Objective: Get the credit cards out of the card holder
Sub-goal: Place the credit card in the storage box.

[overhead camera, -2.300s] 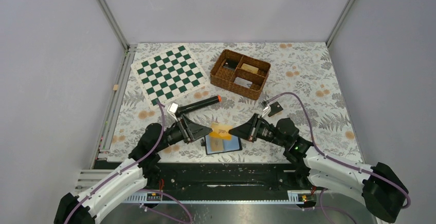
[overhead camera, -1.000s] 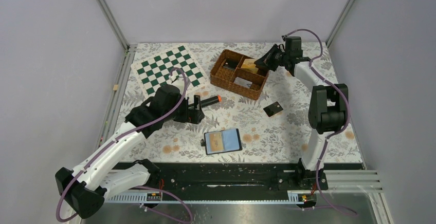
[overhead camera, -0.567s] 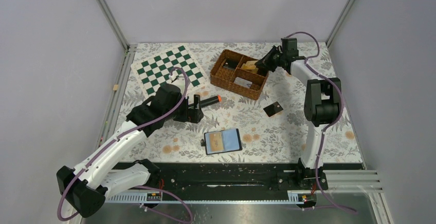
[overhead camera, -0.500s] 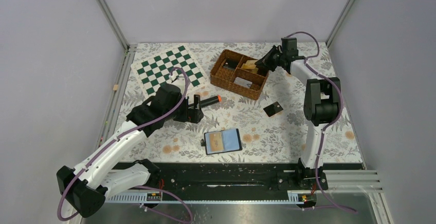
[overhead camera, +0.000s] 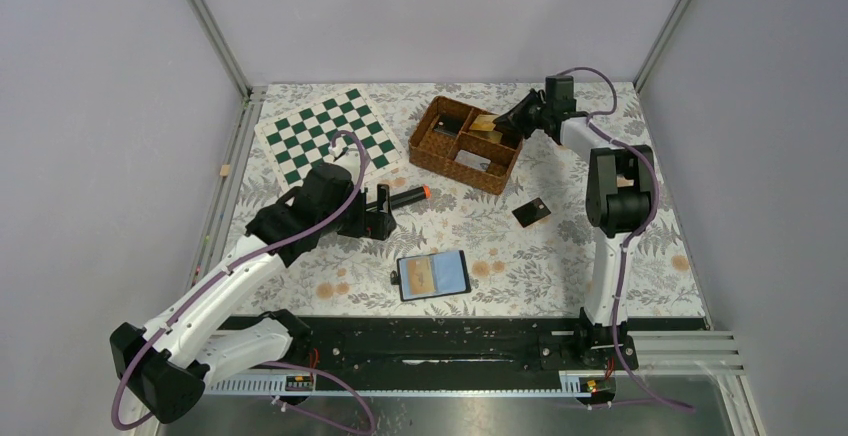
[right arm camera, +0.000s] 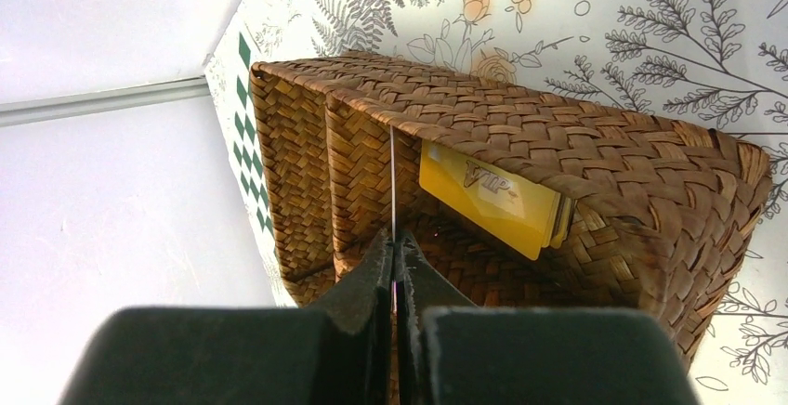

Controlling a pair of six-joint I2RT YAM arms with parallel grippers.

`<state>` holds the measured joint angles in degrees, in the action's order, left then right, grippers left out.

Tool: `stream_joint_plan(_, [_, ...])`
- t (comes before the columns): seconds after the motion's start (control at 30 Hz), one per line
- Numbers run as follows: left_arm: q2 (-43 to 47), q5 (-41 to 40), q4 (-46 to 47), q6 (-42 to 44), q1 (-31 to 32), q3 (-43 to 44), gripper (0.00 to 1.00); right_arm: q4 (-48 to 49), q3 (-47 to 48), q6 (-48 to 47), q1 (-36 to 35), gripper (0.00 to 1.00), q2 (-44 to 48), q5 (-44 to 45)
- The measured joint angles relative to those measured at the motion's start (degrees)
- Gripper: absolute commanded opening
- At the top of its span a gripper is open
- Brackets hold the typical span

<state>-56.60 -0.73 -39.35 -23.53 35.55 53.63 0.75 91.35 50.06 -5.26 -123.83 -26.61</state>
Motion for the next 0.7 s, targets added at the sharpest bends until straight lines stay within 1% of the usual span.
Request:
stream_joint_plan(0.43, [0.02, 0.09, -0.02, 0.0, -0.02, 0.0, 0.99, 0.46, 3.02, 1.01, -0.11, 0.01, -3.89, -1.4])
stream_joint_plan(0.6, [0.33, 0.09, 0.0, 0.0, -0.02, 0.0, 0.99, 0.42, 3.63, 1.05, -0.17, 0.05, -4.81, -1.42])
stream_joint_plan(0.7, [0.35, 0.09, -0.02, 0.0, -0.02, 0.0, 0.99, 0.42, 4.5, 1.09, -0.24, 0.05, -5.42, -1.44])
